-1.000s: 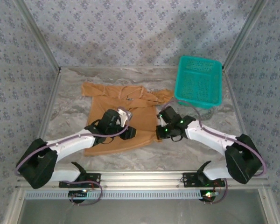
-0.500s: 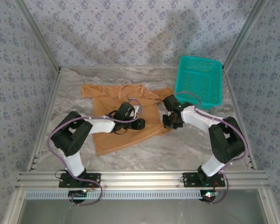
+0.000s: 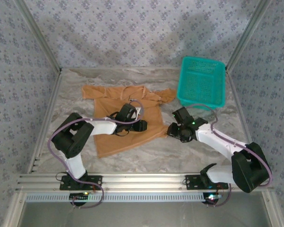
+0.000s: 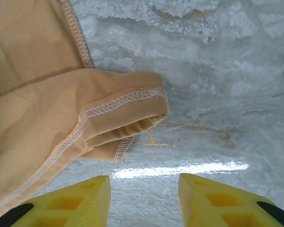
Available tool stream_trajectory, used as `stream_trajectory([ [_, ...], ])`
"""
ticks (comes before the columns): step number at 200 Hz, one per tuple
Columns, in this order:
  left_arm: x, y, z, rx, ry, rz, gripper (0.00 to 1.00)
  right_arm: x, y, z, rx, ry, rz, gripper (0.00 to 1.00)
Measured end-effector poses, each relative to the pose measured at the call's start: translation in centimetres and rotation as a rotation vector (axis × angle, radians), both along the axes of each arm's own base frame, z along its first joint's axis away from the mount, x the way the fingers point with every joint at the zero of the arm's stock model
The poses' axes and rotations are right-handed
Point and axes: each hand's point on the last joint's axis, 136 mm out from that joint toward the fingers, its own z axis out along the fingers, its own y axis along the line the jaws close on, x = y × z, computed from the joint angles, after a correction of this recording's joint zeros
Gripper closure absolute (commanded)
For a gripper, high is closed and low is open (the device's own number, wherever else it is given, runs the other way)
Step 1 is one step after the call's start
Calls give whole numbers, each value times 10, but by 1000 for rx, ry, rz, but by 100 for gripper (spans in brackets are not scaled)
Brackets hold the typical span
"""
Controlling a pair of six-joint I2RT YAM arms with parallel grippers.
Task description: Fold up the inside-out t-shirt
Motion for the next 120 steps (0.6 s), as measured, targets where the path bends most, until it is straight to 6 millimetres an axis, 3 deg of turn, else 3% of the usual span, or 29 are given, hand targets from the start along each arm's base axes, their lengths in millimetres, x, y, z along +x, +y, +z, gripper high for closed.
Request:
stream_trajectory([
  [53,-1,0,0,-4,8,4,59,20,11,10,168,-20,-253,59],
  [120,-1,0,0,-4,8,4,59,29,3,12,214,-13,-419,60],
])
